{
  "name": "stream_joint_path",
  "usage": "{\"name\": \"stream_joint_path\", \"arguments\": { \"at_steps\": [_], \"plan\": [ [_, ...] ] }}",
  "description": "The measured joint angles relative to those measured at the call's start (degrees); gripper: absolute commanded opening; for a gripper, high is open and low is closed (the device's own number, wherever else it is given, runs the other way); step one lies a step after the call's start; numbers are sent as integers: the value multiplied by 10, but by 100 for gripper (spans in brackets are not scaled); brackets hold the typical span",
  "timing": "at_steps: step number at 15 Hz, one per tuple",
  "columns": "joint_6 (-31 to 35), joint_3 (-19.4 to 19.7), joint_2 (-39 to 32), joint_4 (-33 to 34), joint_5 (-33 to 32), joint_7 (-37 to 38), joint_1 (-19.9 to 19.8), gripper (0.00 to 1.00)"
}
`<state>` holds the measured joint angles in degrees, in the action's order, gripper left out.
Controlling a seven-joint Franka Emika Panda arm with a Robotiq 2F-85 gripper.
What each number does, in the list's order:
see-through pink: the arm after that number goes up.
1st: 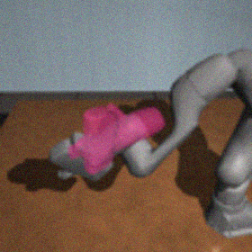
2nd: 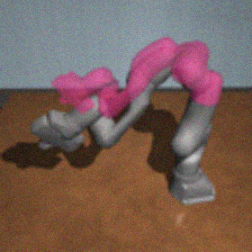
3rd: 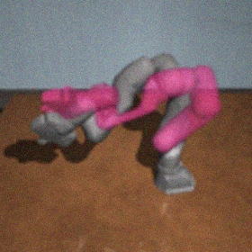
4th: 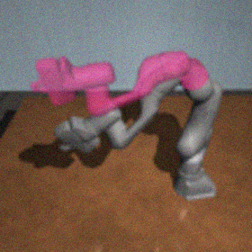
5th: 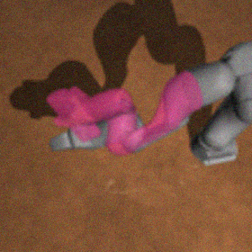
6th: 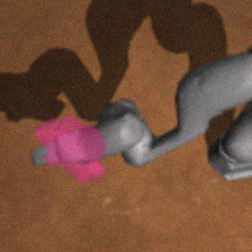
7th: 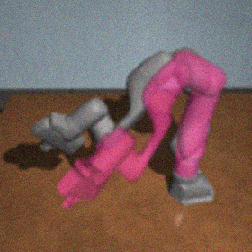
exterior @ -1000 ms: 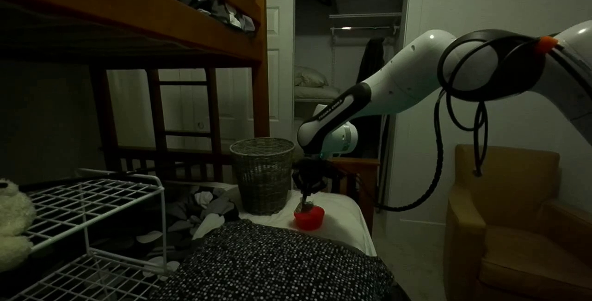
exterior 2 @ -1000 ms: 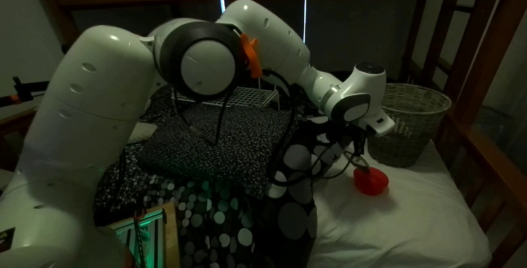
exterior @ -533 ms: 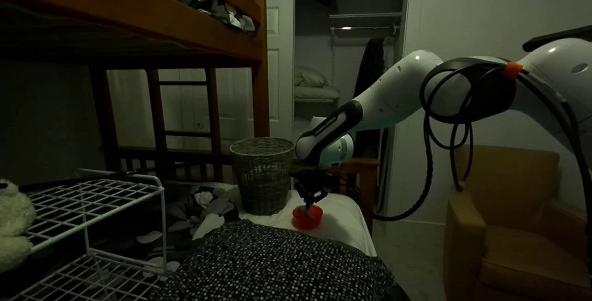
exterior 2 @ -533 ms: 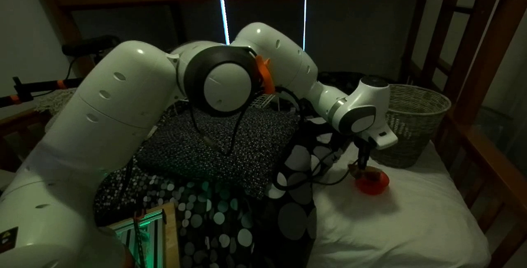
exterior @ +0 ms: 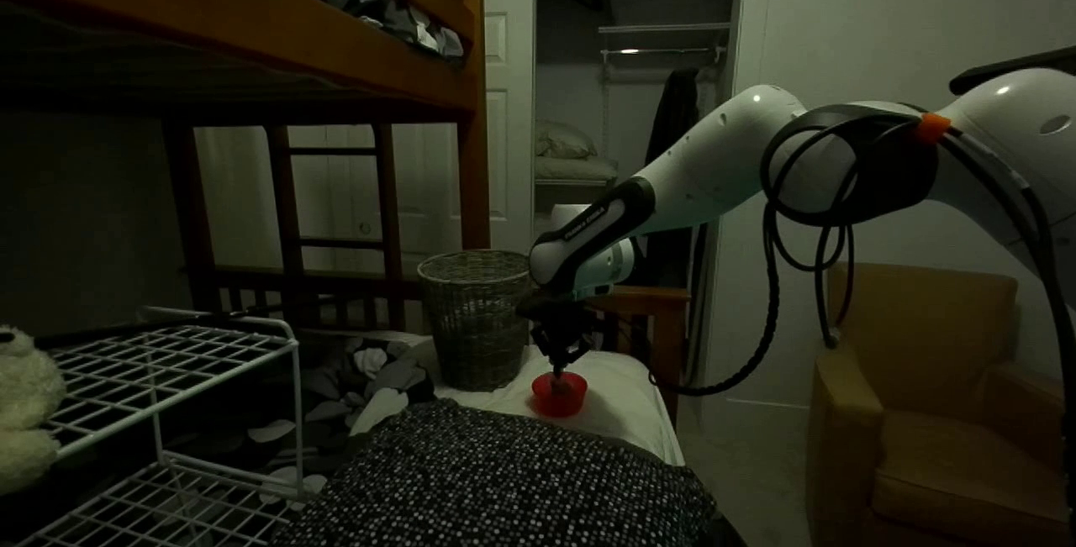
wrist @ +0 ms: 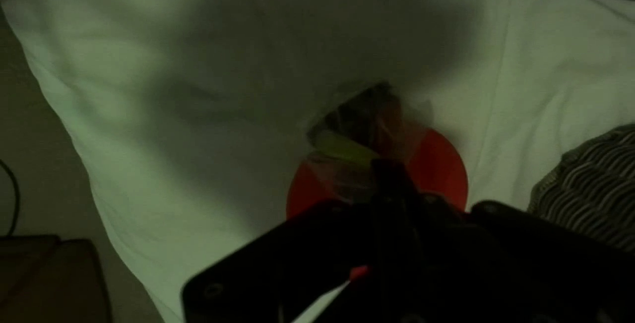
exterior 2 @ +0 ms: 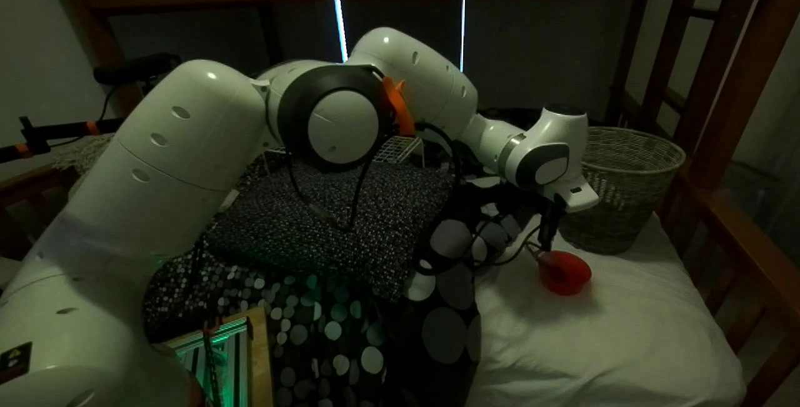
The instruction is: Remove the sunglasses from the top shelf of the shoe rack and put it in the orange bowl on the bed
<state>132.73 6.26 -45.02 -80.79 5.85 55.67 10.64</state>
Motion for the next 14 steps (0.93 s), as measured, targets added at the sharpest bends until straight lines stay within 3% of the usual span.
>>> {"name": "stream_joint_path", "arguments": {
  "at_steps": [5, 9, 14],
  "plan": [
    [-26, 4, 1, 2, -10, 37, 2, 71],
    [-4, 2, 23, -2, -32, 30, 7, 99],
    [16, -41, 138, -85, -53, -61, 39, 100]
  ]
}}
